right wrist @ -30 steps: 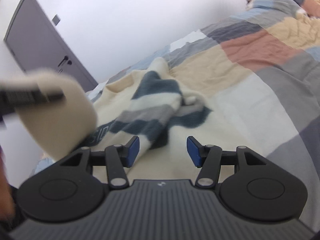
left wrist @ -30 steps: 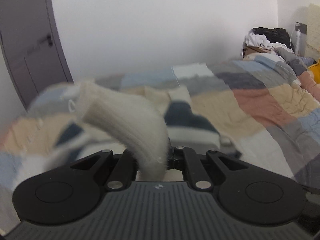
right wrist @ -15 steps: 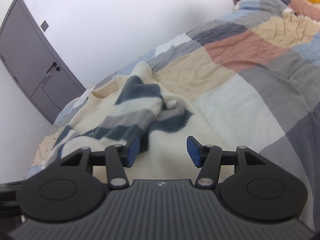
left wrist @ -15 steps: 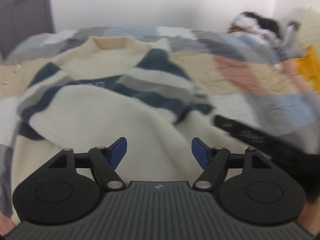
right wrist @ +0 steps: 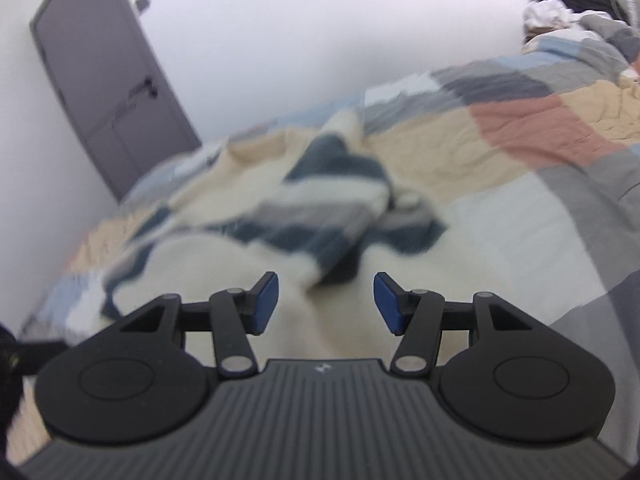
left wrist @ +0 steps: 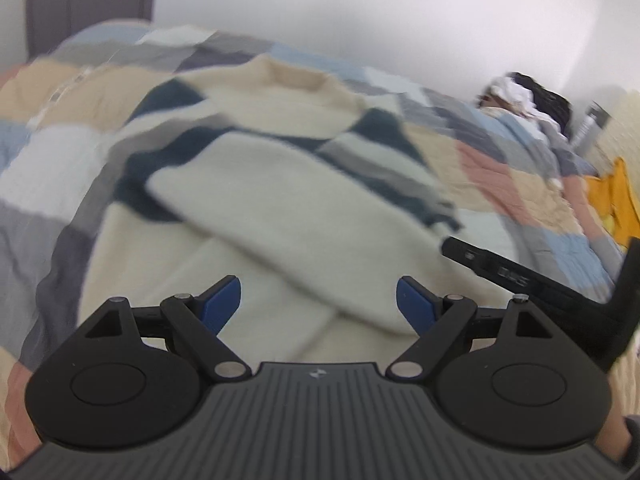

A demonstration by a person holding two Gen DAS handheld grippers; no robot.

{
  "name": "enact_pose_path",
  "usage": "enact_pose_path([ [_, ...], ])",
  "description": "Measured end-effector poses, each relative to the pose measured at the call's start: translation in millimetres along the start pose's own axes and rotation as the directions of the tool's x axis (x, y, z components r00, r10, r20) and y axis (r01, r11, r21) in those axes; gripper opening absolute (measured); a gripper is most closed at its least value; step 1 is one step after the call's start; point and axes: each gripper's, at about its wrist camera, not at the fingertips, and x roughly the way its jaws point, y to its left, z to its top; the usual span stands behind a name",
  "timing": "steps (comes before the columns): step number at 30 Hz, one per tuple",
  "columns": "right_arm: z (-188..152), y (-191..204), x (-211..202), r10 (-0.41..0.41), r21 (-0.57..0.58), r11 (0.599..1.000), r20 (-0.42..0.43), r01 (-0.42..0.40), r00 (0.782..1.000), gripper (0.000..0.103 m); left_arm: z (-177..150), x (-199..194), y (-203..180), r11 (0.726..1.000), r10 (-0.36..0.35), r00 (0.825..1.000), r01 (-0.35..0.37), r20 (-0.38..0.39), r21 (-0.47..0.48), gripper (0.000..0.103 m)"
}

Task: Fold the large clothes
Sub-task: 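Lay the sleeve across the sweater body and open the left gripper, then grasp one side edge of the cream sweater with both grippers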

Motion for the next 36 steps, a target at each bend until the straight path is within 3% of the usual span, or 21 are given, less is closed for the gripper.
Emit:
enact_pose_path([
  [3, -5, 12, 11, -0.012, -0.033, 0.999, -0.029, 0.011, 1.0, 0.073, -2, 17, 25, 0.999, 0.012, 1.0, -0.012, -0.013, -0.037, 0.088],
  [9, -11, 18, 39, -0.049, -0.044, 0.998, -0.11, 0.045, 0.993, 0.072, 3, 37, 50, 0.997, 0.066, 0.998, -0.065, 0.012, -0.044, 0.088],
  [11, -13, 17, 42, -0.03, -0.044, 0.999, -0.124, 0.025, 0.992, 0.064, 5, 38, 57, 0.994, 0.097, 0.994, -0.096, 0.038, -0.047, 0.088],
  [13, -13, 19, 41, -0.006, -0.056, 0.998, -0.134, -0.002, 0.991, 0.048, 6, 41, 63, 0.992, 0.114, 0.993, -0.111, 0.037, -0.06, 0.088],
  [16, -11, 26, 37, 0.014, -0.088, 0.996, -0.131, -0.026, 0.991, 0.023, 7, 45, 76, 0.99, 0.085, 0.996, -0.084, 0.01, -0.118, 0.088],
  [17, -11, 29, 36, 0.019, -0.101, 0.994, -0.128, -0.032, 0.992, 0.02, 7, 47, 80, 0.988, 0.076, 0.997, -0.075, 0.002, -0.136, 0.088],
  [25, -3, 29, 27, 0.037, -0.12, 0.992, -0.082, -0.047, 0.996, 0.012, 8, 41, 91, 0.974, 0.067, 0.998, -0.064, 0.005, -0.216, 0.088],
  [30, -1, 30, 21, -0.026, -0.161, 0.987, -0.038, 0.02, 0.999, 0.011, 7, 37, 100, 0.969, 0.09, 0.996, -0.081, 0.028, -0.234, 0.088],
  [33, -4, 20, 33, -0.083, -0.128, 0.989, -0.078, 0.073, 0.993, 0.012, 7, 46, 112, 0.953, 0.081, 0.997, -0.077, -0.001, -0.292, 0.088],
  [36, -10, 10, 46, -0.089, -0.078, 0.994, -0.141, 0.079, 0.986, 0.014, 5, 56, 125, 0.93, 0.078, 0.996, -0.087, -0.039, -0.358, 0.088],
])
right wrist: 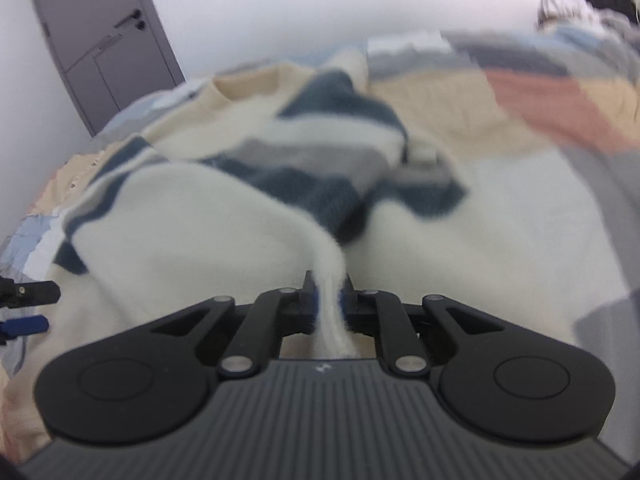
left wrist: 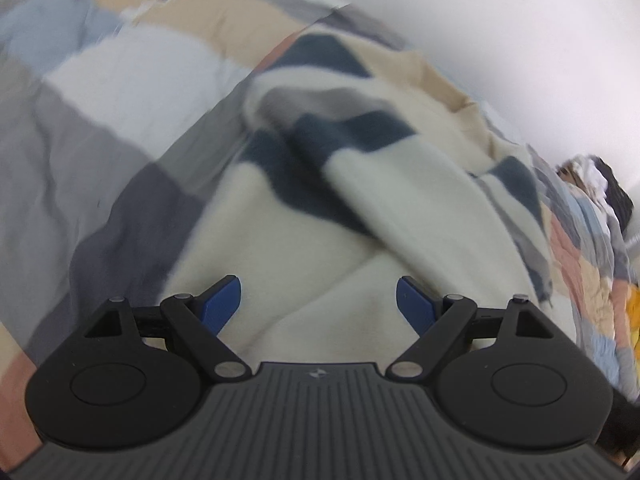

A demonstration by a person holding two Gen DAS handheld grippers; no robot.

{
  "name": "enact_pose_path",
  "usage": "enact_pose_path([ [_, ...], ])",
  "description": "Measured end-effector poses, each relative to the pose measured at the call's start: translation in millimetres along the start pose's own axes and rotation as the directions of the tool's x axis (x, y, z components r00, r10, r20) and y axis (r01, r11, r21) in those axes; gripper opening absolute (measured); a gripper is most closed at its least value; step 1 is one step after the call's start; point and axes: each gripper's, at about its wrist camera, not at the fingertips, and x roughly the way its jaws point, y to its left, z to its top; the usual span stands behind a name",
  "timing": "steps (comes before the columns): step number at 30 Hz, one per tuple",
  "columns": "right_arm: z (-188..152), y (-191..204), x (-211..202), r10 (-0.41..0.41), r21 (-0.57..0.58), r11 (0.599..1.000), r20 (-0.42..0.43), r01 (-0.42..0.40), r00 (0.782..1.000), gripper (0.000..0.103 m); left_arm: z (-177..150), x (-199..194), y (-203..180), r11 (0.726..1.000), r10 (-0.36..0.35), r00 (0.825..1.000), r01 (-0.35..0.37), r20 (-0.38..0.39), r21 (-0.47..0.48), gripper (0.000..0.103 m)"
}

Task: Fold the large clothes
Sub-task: 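Grasp one side edge of the cream sweater with both grippers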

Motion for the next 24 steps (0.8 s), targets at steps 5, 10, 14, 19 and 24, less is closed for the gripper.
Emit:
enact_pose_path([
  [5, 0, -14, -8, 0.007, 0.095, 0.995, -0.01, -0.006, 1.0, 0.028, 1, -7, 12, 0.998, -0.009, 1.0, 0.009, 0.005, -0.059, 0.088],
  [10, -2, -33, -28, -0.012, 0.214, 0.977, -0.002, 0.012, 1.0, 0.063, 0, -30, 29, 0.992, 0.023, 1.0, -0.021, 0.016, -0.128, 0.088],
  [14, -4, -55, -50, -0.095, 0.324, 0.943, 0.03, 0.08, 0.995, 0.083, 0, -51, 59, 0.967, 0.055, 0.998, -0.046, 0.03, -0.251, 0.088],
  [19, -19, -97, -62, -0.168, 0.528, 0.835, -0.022, 0.154, 0.985, 0.084, -11, -55, 102, 0.91, 0.113, 0.993, -0.12, -0.04, -0.397, 0.088],
  [24, -37, -122, -48, -0.065, 0.681, 0.72, -0.121, 0.131, 0.991, 0.083, -15, -51, 104, 0.903, 0.107, 0.992, -0.127, -0.071, -0.411, 0.088],
])
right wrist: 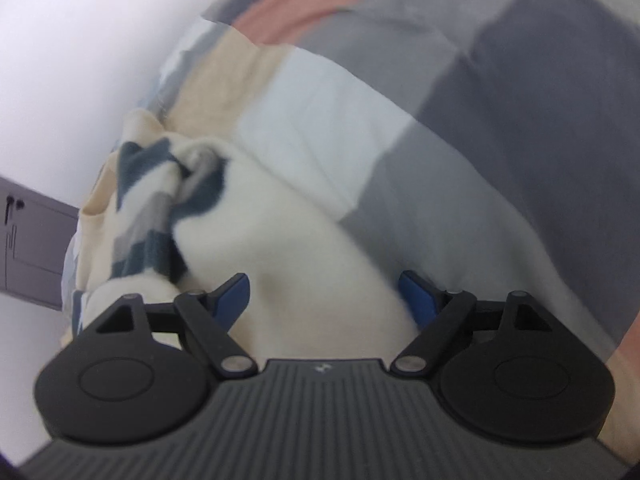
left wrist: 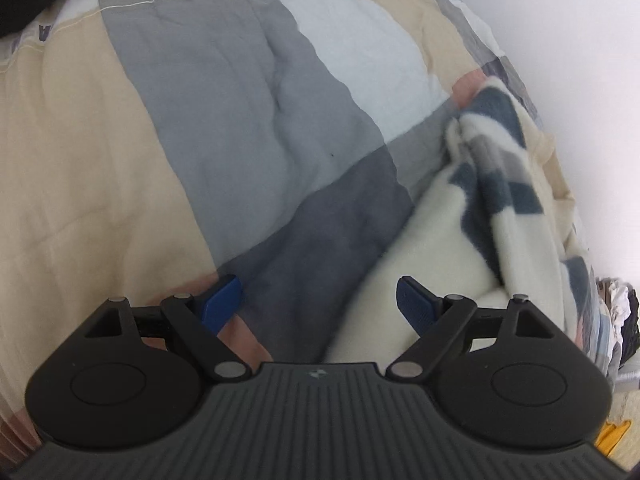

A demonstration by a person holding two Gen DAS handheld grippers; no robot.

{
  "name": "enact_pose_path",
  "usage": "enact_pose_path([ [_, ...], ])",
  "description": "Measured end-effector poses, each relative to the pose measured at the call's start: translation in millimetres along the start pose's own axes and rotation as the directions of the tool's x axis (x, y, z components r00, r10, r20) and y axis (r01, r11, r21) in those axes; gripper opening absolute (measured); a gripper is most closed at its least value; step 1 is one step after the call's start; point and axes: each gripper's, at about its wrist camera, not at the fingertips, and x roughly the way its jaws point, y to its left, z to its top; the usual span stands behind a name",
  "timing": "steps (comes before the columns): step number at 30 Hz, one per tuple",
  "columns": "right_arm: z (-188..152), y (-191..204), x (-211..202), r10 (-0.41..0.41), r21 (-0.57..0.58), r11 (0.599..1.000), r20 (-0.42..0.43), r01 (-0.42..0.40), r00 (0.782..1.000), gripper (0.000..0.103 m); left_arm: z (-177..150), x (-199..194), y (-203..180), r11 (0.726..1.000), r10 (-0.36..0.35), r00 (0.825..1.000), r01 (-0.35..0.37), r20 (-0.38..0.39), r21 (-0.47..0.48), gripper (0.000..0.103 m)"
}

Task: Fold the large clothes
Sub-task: 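Grasp one side edge of the cream sweater with both grippers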

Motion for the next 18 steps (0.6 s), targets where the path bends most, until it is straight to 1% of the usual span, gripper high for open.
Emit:
enact_pose_path([
  [1, 0, 2, 0, -0.001, -0.01, 1.0, -0.003, 0.001, 1.0, 0.085, -2, 1, -1, 1.0, -0.013, 1.0, 0.013, -0.014, 0.007, 0.088],
  [3, -2, 4, 1, 0.024, -0.013, 1.0, -0.023, -0.024, 0.999, 0.086, -5, 5, -1, 0.998, -0.067, 0.995, 0.068, -0.067, 0.005, 0.088],
  [5, -7, 7, 1, 0.091, 0.003, 0.996, -0.059, -0.091, 0.994, 0.086, -10, 9, -2, 0.99, -0.138, 0.982, 0.137, -0.13, -0.011, 0.088],
  [6, -10, 9, 0, 0.135, 0.008, 0.991, -0.081, -0.135, 0.987, 0.086, -14, 10, -2, 0.987, -0.159, 0.976, 0.159, -0.15, -0.015, 0.089],
  [7, -12, 10, -1, 0.172, 0.006, 0.985, -0.101, -0.172, 0.98, 0.086, -20, 9, -3, 0.986, -0.164, 0.974, 0.164, -0.154, -0.012, 0.089],
  [8, -15, 13, -3, 0.202, -0.006, 0.979, -0.117, -0.204, 0.972, 0.086, -27, 9, -5, 0.988, -0.154, 0.975, 0.156, -0.16, 0.002, 0.09],
  [10, -29, 18, -8, 0.242, -0.036, 0.968, -0.152, -0.25, 0.958, 0.085, -38, 10, -12, 0.988, -0.138, 0.972, 0.149, -0.192, 0.042, 0.09],
  [11, -38, 22, -9, 0.254, -0.053, 0.962, -0.188, -0.268, 0.949, 0.085, -41, 8, -13, 0.988, -0.134, 0.974, 0.145, -0.183, 0.051, 0.091],
  [13, -57, 28, -6, 0.259, -0.086, 0.953, -0.258, -0.29, 0.931, 0.085, -45, 8, -13, 0.99, -0.128, 0.975, 0.137, -0.183, 0.038, 0.09],
  [14, -63, 31, -4, 0.244, -0.105, 0.954, -0.274, -0.281, 0.93, 0.085, -47, 8, -14, 0.99, -0.125, 0.974, 0.134, -0.188, 0.034, 0.09],
  [16, -67, 37, -4, 0.223, -0.145, 0.952, -0.28, -0.271, 0.934, 0.085, -53, 6, -14, 0.989, -0.128, 0.971, 0.139, -0.203, 0.042, 0.09],
  [18, -69, 39, -4, 0.217, -0.158, 0.95, -0.284, -0.268, 0.934, 0.079, -59, 7, -16, 0.984, -0.157, 0.955, 0.173, -0.251, 0.045, 0.091],
])
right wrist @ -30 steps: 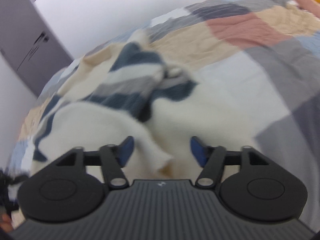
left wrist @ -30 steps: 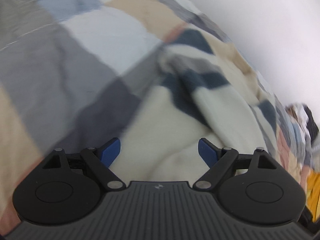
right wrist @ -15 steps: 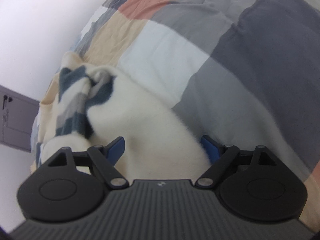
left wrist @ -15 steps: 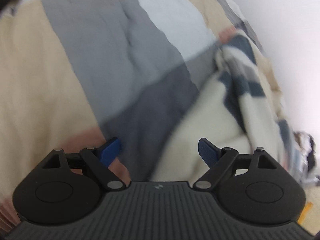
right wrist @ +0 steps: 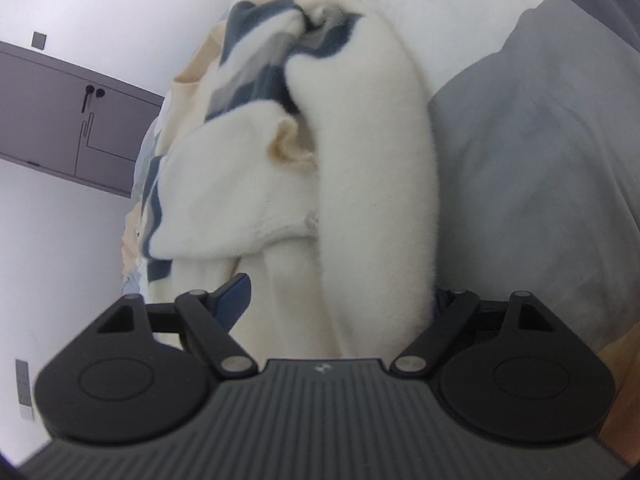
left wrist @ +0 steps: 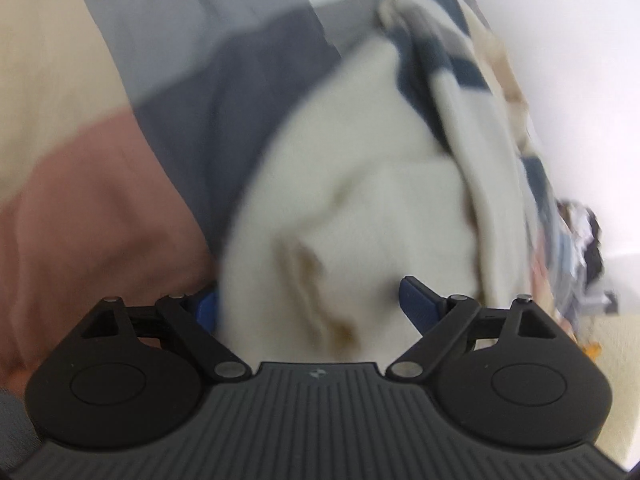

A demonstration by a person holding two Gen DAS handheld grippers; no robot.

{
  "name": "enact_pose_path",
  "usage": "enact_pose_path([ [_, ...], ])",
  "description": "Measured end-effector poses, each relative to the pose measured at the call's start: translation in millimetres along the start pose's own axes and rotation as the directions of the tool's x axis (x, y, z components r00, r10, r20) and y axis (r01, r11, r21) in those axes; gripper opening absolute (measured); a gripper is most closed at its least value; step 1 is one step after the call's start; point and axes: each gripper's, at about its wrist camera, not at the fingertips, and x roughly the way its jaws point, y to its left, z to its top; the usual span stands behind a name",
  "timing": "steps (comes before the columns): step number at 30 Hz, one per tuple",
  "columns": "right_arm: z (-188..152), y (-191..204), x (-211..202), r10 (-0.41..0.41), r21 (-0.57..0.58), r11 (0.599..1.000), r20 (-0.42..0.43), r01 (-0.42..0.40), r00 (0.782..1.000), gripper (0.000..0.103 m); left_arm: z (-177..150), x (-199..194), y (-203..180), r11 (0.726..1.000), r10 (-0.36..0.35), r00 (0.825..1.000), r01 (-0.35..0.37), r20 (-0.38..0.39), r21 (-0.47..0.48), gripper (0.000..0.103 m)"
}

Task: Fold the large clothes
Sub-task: 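Grasp one side edge of the cream sweater with both grippers, then lift and fold the held side edge over the sweater middle, then open both grippers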

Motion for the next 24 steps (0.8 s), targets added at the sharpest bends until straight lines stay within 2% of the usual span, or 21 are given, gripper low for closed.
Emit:
enact_pose_path([
  [2, -1, 2, -2, 0.0, -0.015, 1.0, -0.009, 0.0, 1.0, 0.061, -6, 2, -1, 1.0, -0.025, 0.998, 0.025, -0.052, 0.015, 0.091],
  [4, 1, 1, -2, 0.038, -0.003, 0.999, -0.005, -0.038, 0.999, 0.049, -12, 2, -3, 0.999, -0.029, 0.997, 0.031, -0.073, 0.029, 0.091],
  [7, -1, -4, -10, 0.139, 0.033, 0.99, 0.017, -0.139, 0.99, 0.047, -21, 6, -9, 0.998, -0.011, 0.995, 0.018, -0.103, 0.068, 0.089],
  [9, -9, -5, -10, 0.181, 0.068, 0.981, -0.005, -0.18, 0.983, 0.047, -27, 4, -11, 0.996, 0.036, 0.997, -0.031, -0.065, 0.079, 0.077],
  [11, -17, 2, -10, 0.159, 0.033, 0.987, -0.021, -0.158, 0.987, 0.047, -33, 2, -16, 0.994, 0.061, 0.997, -0.056, -0.054, 0.094, 0.068],
  [13, -18, 8, -12, 0.129, -0.011, 0.992, -0.013, -0.13, 0.991, 0.043, -33, 0, -17, 0.994, 0.065, 0.997, -0.06, -0.047, 0.092, 0.047],
  [14, -17, 7, -14, 0.114, -0.013, 0.993, -0.004, -0.114, 0.994, 0.034, -32, -3, -15, 0.996, 0.045, 0.998, -0.041, -0.045, 0.084, 0.031],
  [15, -15, 6, -16, 0.107, -0.003, 0.994, 0.007, -0.107, 0.994, 0.032, -31, -7, -14, 0.997, 0.015, 0.999, -0.012, -0.04, 0.07, 0.025],
  [16, -12, 4, -18, 0.119, 0.009, 0.993, 0.016, -0.12, 0.993, 0.026, -28, -10, -13, 0.998, -0.013, 1.0, 0.014, -0.027, 0.061, 0.023],
  [20, 0, 4, -40, 0.195, 0.012, 0.98, 0.083, -0.196, 0.977, 0.019, -24, -45, -16, 0.989, -0.138, 0.988, 0.135, 0.062, 0.055, 0.02],
  [24, 18, 13, -71, 0.299, -0.027, 0.954, 0.143, -0.298, 0.944, 0.018, -15, -86, -17, 0.967, -0.254, 0.957, 0.246, 0.143, 0.073, 0.017],
])
